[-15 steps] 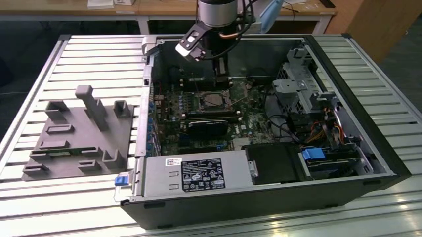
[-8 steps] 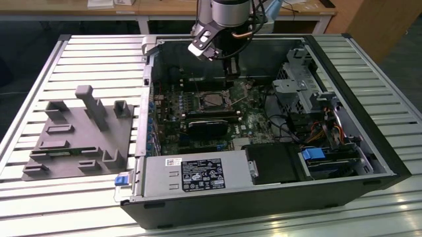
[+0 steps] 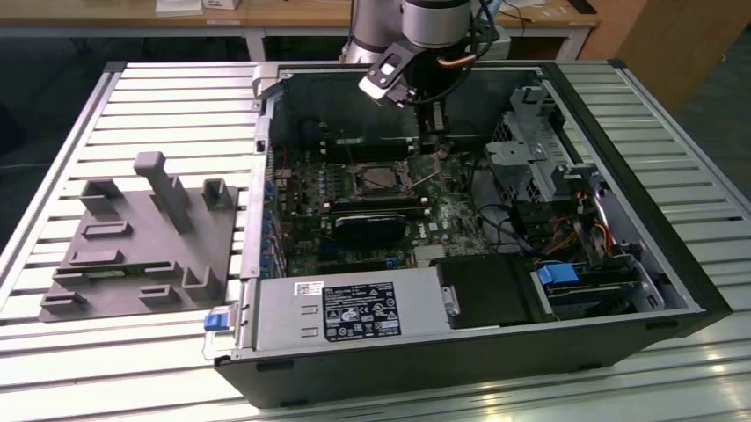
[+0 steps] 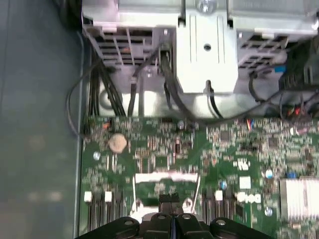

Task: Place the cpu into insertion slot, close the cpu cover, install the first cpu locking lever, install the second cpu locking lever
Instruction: 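Close the cpu cover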

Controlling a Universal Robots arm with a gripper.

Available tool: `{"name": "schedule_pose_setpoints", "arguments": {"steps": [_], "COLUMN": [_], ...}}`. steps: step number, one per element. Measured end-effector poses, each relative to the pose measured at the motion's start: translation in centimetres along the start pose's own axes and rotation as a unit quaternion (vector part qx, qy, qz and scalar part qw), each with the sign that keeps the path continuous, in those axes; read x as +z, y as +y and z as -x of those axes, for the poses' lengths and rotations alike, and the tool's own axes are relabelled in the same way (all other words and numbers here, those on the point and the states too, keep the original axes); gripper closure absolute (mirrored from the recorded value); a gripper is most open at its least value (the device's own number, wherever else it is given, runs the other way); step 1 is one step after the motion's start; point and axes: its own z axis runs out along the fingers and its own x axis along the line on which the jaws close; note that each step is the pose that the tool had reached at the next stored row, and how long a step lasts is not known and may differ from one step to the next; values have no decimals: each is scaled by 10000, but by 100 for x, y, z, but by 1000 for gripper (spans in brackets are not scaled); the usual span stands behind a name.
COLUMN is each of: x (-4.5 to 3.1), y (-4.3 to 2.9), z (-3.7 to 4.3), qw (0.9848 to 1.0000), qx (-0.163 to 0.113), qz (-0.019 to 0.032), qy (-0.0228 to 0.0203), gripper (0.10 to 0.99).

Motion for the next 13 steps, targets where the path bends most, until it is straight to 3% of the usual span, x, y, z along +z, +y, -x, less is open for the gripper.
{"name": "schedule_pose_setpoints", "arguments": {"steps": [9, 13], "x": [35, 45], "y": [338, 434], "z": [-6, -8], "qw": [10000, 10000], "qx": [0, 0], "qz": [-2, -5], "qy": [1, 2], "gripper": [984, 984]}}
